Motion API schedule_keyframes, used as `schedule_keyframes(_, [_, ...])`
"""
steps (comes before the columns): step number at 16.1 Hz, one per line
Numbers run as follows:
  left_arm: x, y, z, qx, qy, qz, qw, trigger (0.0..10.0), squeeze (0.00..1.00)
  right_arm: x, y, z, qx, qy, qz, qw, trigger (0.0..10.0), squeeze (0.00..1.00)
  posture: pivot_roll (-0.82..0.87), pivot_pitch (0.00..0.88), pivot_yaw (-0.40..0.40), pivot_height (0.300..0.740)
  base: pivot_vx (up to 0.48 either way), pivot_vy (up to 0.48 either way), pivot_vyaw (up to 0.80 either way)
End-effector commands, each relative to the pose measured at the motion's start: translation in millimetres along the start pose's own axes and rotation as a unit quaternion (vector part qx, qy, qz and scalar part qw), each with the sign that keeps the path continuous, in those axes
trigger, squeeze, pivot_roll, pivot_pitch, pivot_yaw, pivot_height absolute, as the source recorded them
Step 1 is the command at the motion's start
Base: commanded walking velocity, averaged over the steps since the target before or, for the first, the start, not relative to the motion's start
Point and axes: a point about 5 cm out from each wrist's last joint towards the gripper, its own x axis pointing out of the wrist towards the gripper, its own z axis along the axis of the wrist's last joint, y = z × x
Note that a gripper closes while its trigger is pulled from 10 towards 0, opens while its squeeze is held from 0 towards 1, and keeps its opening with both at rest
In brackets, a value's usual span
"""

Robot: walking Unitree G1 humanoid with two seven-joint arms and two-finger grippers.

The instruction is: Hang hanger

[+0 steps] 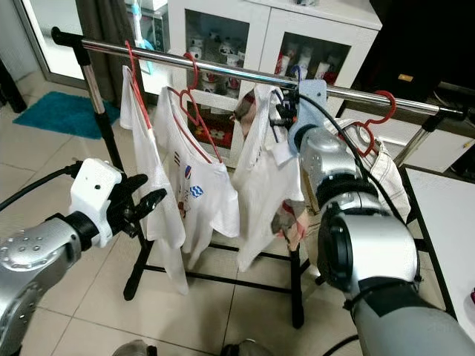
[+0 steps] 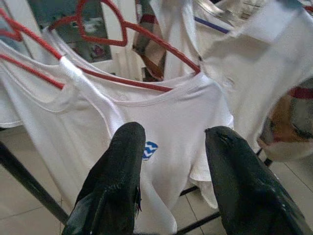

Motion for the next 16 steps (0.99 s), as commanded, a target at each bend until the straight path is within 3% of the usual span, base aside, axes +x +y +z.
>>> schedule_keyframes(1, [2.6, -1.3, -3.6, 0.002, 0.000, 0.010, 1.000, 10.0, 0.00, -0.9, -0.8, 2.8, -0.005, -0.019, 0.004, 1.000, 0.0, 0.00, 0.07, 0.000, -0.112, 0.719, 0.000, 0.000, 0.00])
schedule_keyframes(7, [9.8, -2.1, -16.8, -0.020, -0.003, 0.021, 1.000, 10.0, 0.00, -15.0, 1.1, -35.0, 0.041, -0.048, 0.009, 0.998, 0.0, 0.00, 0.03, 0.000, -0.089, 0.719, 0.000, 0.000, 0.00])
schedule_keyframes(10, [13.5, -2.9, -20.6, -0.019, -0.002, 0.016, 1.000, 10.0, 0.00, -30.3, -1.1, -39.7, 0.060, -0.080, -0.008, 0.995, 0.0, 0.00, -0.01, 0.000, -0.071, 0.719, 0.000, 0.000, 0.00])
schedule_keyframes(16, [12.4, -4.0, -23.8, -0.019, -0.007, 0.019, 1.000, 10.0, 0.00, -63.4, 15.6, -64.0, 0.035, -0.066, 0.018, 0.997, 0.0, 0.00, -0.02, 0.000, -0.107, 0.719, 0.000, 0.000, 0.00])
